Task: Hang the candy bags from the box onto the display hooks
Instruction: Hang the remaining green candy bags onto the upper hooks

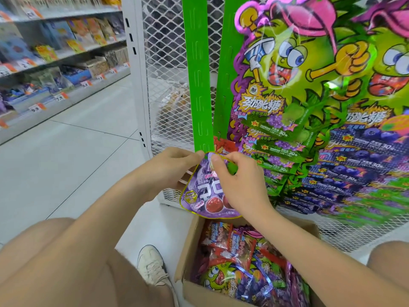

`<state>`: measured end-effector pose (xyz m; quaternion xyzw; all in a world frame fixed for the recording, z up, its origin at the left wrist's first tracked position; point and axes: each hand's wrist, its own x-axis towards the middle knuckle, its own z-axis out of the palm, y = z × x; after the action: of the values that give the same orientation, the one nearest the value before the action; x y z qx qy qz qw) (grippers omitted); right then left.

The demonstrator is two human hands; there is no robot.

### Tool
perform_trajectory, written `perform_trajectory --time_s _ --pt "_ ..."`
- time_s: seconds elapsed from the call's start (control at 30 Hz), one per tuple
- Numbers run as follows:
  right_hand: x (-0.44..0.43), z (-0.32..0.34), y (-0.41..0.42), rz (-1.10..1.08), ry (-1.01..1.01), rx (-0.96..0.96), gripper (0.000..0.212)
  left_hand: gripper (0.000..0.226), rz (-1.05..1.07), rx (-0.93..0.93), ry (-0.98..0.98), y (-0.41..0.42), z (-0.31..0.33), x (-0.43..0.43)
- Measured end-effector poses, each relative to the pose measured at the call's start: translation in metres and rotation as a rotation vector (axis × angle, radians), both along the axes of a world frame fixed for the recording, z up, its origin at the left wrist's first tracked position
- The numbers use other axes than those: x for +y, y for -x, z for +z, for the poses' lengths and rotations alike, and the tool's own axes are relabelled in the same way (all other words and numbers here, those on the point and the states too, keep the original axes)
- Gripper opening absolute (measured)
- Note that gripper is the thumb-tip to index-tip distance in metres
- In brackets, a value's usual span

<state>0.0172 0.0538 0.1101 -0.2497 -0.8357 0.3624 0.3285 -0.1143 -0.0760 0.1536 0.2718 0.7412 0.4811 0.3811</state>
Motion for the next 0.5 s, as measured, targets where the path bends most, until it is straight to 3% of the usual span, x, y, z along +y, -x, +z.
perform_trajectory --time_s 0.13,0.5 --pt "-0.006 0.003 -0.002 -0.025 -0.045 -0.005 0.058 0.037 -0.045 0.014 -0.013 -0.002 0.001 -0.002" --pt "-0.01 -0.002 -0.002 -0.027 -0.017 -0.015 0.046 0.034 -0.065 0.064 0.006 0.0 -0.011 0.001"
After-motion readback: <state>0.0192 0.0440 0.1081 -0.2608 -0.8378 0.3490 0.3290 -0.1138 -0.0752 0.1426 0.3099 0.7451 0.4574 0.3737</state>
